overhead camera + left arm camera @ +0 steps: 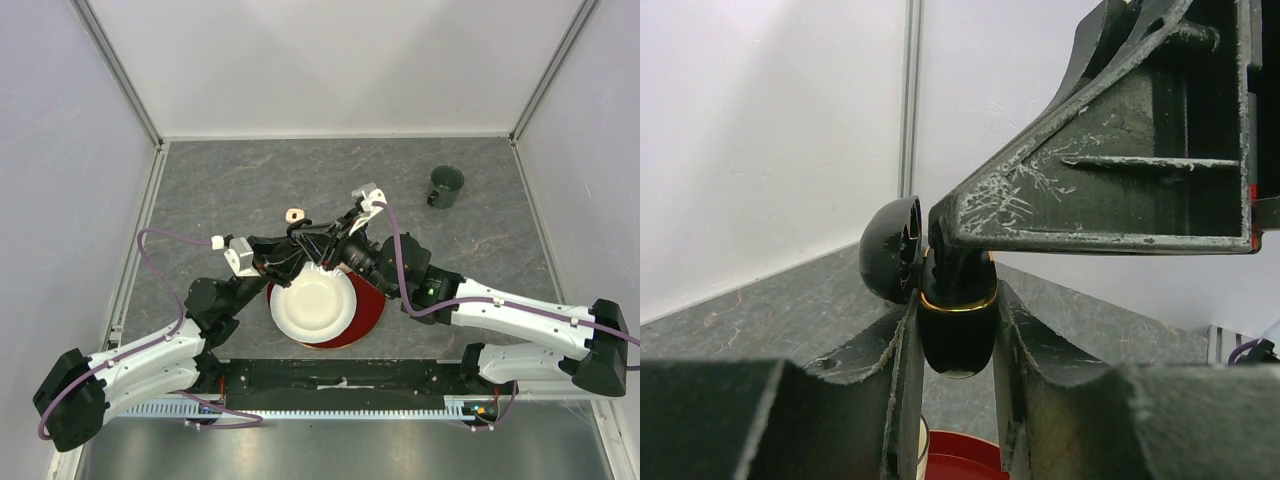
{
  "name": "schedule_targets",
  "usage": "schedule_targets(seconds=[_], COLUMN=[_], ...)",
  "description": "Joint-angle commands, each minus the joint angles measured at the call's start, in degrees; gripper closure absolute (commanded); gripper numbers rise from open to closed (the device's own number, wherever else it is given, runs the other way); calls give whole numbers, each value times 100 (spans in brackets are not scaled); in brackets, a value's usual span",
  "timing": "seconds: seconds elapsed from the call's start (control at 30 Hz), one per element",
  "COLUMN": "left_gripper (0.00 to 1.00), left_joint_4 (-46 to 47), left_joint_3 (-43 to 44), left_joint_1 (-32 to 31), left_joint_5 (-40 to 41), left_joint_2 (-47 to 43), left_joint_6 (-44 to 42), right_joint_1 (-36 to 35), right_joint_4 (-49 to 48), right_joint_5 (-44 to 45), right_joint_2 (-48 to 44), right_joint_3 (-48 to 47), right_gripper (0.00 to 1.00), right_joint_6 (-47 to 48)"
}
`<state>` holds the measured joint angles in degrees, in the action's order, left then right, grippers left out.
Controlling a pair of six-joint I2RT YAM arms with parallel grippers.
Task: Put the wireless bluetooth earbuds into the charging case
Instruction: Place the earbud in the charging case.
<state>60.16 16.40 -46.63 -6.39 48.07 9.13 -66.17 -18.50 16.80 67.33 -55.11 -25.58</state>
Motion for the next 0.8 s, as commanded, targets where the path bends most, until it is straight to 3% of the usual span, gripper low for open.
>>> schedule_targets(seconds=[0.0,0.53,0.77], left_gripper=[98,98,98], left_joint_4=[672,532,224], left_joint_3=[82,117,258], left_joint_1=[14,14,14], left_joint_5=[156,86,-72], left_joint_2=[-123,-123,-97], left_joint_6=[-78,-69,-113], right_joint_1=[-19,-10,-19], right_joint_4=[198,-39,-294], right_joint_5=[-28,-98,-124], right_joint_2=[-159,-273,-370], right_joint_3=[-70,-8,71], right_gripper=[70,66,72], right_joint_6=[177,256,273])
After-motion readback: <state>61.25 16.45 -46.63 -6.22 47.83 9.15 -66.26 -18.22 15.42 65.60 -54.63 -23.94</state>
